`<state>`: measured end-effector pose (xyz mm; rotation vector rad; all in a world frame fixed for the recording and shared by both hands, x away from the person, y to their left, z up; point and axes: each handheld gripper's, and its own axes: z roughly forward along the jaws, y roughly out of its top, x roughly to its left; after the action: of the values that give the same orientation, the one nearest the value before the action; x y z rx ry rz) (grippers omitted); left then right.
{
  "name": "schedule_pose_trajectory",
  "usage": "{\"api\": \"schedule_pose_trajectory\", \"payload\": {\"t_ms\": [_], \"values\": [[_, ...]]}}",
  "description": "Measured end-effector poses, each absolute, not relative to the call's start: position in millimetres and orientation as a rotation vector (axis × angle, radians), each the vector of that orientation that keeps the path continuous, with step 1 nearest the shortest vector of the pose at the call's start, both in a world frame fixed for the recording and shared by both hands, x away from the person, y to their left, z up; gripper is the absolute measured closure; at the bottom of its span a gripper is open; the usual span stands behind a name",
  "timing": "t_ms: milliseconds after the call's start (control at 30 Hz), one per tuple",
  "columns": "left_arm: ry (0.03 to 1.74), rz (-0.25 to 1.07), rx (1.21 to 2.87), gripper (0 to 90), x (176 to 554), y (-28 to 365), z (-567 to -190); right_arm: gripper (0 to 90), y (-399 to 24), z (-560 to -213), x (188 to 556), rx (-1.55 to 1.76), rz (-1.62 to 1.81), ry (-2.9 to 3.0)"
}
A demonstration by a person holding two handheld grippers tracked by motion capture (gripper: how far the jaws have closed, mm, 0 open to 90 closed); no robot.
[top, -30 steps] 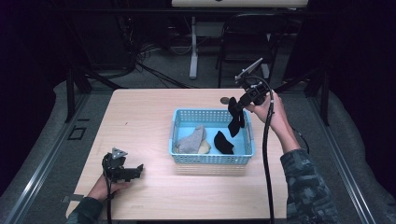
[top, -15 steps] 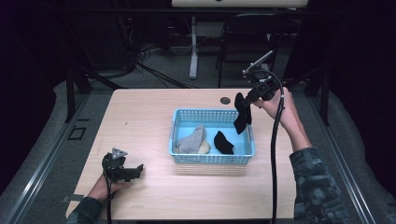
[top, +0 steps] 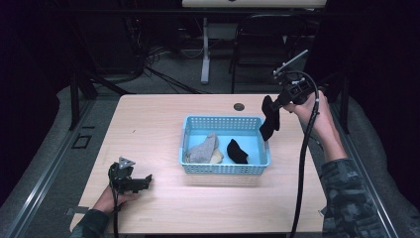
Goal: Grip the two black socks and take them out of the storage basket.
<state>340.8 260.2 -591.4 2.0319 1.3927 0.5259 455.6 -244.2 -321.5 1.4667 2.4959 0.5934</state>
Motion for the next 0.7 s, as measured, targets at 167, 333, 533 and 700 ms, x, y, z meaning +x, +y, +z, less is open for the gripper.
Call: {"api": "schedule_pose_trajectory", "payload": {"t_ms": [167, 333, 533, 700], "values": [[1.393, 0.526, 2.031, 0.4, 340.8, 260.2, -591.4, 83.2, -260.1, -319.7, 452.3, 1.492, 0.580, 2.470], [1.392, 0.526, 2.032, 0.3, 340.9, 260.3, -591.4, 83.3, -279.0, -322.9, 448.7, 1.538, 0.561, 2.440], [1.392, 0.526, 2.032, 0.3, 340.8, 260.3, -591.4, 83.2, -295.1, -332.8, 448.5, 1.585, 0.532, 2.414], [1.393, 0.526, 2.032, 0.3, 340.8, 260.2, -591.4, 83.2, -304.2, -346.5, 450.2, 1.624, 0.506, 2.403]]}}
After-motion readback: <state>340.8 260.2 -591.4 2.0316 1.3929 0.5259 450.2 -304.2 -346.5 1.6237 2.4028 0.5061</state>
